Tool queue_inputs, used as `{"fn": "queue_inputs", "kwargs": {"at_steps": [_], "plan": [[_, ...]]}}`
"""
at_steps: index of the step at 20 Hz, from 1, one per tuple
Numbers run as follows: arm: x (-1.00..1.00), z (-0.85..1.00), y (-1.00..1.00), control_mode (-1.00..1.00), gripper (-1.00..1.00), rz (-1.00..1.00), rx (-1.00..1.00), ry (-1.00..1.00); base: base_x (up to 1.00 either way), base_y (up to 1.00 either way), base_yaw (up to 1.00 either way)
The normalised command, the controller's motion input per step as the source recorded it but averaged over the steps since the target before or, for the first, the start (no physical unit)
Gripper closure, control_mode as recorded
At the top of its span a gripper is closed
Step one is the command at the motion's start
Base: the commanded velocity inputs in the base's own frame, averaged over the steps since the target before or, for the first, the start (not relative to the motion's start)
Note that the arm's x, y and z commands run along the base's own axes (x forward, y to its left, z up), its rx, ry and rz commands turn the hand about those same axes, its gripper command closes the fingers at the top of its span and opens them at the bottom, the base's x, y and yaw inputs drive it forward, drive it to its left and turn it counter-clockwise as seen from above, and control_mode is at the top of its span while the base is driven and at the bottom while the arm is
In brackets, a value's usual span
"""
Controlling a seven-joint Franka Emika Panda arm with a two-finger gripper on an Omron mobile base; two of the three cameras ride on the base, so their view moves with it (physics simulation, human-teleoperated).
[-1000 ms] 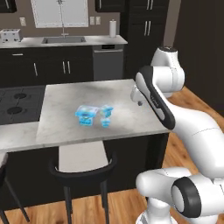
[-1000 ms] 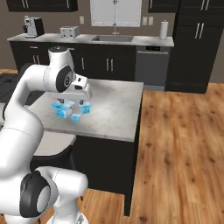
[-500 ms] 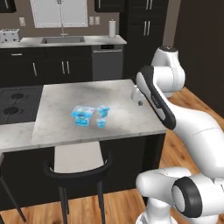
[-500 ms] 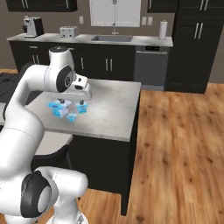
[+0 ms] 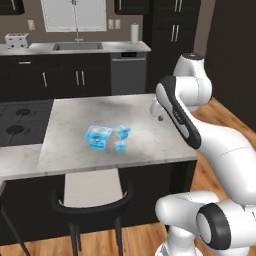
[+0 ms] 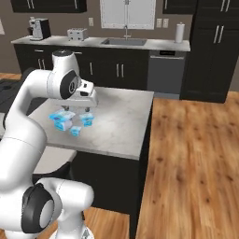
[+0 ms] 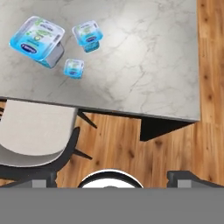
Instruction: Stack the yogurt containers by placing the smaller containers on top of the larger containers.
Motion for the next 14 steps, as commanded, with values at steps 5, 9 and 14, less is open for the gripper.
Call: {"fn": "queue_inputs", "kwargs": {"at_steps": [5, 9, 14], "plan": [[0.00, 0.00, 0.00, 1.00, -1.00, 0.00, 0.00, 0.00, 0.35, -0.23, 0.09], [0.00, 0.00, 0.00, 1.00, -1.00, 0.00, 0.00, 0.00, 0.01, -0.54, 0.14], [0.00, 0.00, 0.00, 1.00, -1.00, 0.00, 0.00, 0.00, 0.00, -0.51, 0.15]]}}
